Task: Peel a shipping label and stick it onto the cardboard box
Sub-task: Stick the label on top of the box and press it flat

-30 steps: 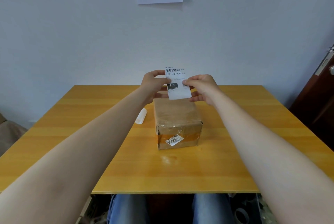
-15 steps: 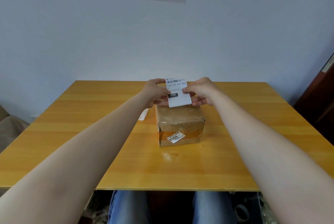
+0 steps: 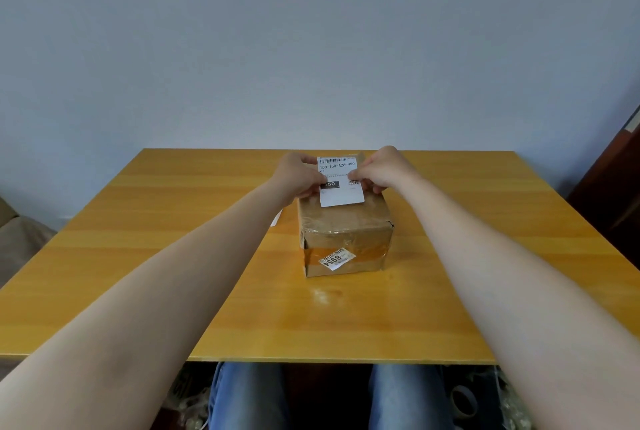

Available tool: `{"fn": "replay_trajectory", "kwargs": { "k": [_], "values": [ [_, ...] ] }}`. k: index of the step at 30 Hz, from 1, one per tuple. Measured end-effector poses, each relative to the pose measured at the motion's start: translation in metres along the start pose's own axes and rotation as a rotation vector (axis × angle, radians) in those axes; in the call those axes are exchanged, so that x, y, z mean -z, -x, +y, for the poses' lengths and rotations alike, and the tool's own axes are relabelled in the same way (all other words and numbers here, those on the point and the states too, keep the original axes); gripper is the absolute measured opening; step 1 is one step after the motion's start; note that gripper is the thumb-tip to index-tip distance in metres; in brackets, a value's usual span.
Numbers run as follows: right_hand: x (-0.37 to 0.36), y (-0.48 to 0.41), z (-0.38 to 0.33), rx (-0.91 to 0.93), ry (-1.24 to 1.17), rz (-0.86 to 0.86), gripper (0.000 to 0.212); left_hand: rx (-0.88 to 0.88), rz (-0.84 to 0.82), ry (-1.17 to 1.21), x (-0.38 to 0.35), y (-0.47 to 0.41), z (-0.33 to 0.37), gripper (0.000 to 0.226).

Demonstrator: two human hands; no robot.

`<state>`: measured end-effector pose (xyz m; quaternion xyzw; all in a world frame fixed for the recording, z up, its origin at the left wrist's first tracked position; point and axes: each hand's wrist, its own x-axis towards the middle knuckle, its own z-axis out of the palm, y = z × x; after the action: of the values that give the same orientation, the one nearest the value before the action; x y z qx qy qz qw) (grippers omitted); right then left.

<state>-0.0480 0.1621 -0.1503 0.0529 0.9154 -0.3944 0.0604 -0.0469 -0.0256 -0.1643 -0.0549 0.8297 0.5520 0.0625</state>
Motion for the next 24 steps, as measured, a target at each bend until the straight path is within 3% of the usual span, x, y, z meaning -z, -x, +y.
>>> {"fn": "replay_trajectory", "kwargs": {
  "k": [10, 15, 24],
  "values": [
    [-0.004, 0.005, 0.012, -0.113, -0.262, -0.011, 0.021, 0.022, -0.027, 0.100, 0.001, -0.006, 0.000, 0.041],
    [-0.003, 0.005, 0.017, -0.139, -0.277, -0.017, 0.024, 0.027, -0.040, 0.151, -0.003, -0.005, 0.000, 0.044],
    [-0.004, 0.002, 0.014, -0.152, -0.218, -0.046, 0.026, -0.004, -0.004, 0.024, 0.001, -0.004, -0.004, 0.047]
  ]
}}
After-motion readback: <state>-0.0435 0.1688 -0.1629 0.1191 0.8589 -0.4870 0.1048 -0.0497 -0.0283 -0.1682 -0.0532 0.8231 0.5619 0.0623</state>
